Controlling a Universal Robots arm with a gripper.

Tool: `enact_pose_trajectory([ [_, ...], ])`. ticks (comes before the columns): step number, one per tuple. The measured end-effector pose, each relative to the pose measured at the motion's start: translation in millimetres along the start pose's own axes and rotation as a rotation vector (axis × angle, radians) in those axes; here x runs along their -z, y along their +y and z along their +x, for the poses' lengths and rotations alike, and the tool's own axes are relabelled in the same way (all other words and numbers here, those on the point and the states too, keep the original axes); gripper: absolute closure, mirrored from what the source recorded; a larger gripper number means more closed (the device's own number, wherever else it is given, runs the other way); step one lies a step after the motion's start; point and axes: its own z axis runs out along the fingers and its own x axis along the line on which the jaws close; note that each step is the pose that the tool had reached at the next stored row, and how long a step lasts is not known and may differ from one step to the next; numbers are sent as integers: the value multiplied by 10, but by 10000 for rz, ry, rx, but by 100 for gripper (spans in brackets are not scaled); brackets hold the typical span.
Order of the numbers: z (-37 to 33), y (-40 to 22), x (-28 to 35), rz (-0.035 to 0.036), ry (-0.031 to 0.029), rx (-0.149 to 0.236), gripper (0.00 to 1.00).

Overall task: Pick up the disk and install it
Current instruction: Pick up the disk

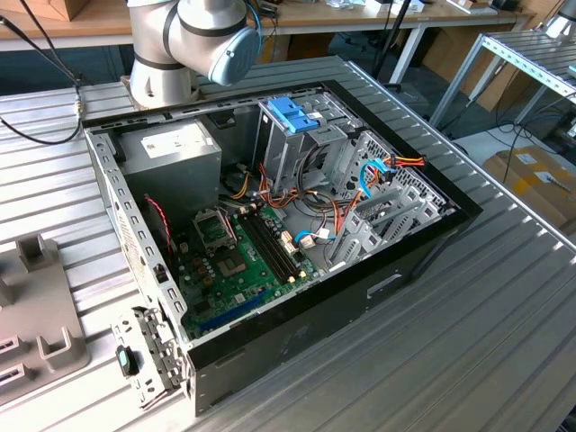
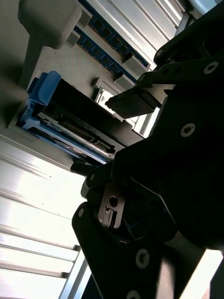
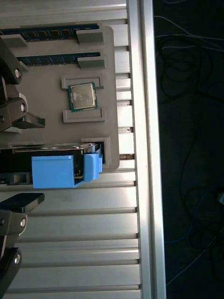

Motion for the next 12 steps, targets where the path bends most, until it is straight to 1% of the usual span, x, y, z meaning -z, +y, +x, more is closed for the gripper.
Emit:
enact_pose_trajectory([
  [4,0,0,8,1,0,0,34],
  [7,0,-1,34,0,0,0,34],
  [8,0,-1,54,1,0,1,34],
  [12,0,-1,83,0,0,0,34],
])
